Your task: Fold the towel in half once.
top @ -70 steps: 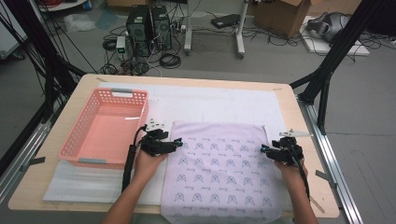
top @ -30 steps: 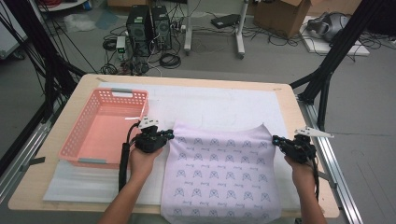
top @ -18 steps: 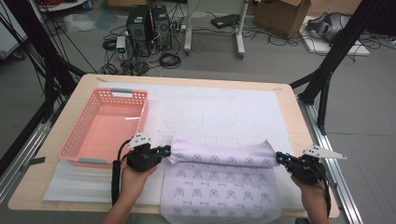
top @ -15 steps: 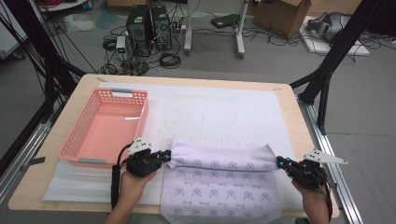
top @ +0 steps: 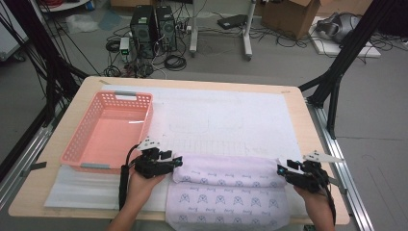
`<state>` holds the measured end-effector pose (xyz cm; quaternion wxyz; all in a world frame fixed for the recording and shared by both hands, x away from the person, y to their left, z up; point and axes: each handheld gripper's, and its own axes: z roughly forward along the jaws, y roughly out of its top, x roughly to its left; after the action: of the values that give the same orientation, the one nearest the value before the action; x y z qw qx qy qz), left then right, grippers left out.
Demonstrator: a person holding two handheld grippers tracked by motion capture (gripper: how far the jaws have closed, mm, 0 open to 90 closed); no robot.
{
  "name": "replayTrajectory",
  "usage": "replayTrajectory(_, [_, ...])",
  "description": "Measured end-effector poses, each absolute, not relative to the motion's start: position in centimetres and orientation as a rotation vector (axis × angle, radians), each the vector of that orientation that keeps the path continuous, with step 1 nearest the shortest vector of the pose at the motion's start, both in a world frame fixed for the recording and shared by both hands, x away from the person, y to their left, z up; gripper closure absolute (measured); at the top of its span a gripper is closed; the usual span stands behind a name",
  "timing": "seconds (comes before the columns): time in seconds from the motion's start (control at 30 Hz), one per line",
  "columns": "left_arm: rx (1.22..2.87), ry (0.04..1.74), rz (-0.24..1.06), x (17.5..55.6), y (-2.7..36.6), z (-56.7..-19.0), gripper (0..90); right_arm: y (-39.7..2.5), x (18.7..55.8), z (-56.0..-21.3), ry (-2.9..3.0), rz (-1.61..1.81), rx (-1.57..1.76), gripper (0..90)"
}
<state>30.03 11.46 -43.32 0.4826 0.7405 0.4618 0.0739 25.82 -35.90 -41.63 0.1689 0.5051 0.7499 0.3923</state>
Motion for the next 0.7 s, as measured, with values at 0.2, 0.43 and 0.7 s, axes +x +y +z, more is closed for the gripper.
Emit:
replayTrajectory(0.2, [1.874,1.181,0.13,31.6,10.3,-44.9,56.3,-34.7,29.8,-43.4,2.243,0.911,1.5,61.8])
replayTrajectory(0.43, [1.859,1.13,0.169,30.7,10.4,-44.3,85.4,-35.2,28.7,-43.0,2.203,0.97,1.403,87.4])
replayTrajectory(0.7, [1.763,0.999,0.149,27.5,11.6,-41.9,84.4,-36.0,24.4,-40.2,2.102,1.142,1.313,87.4])
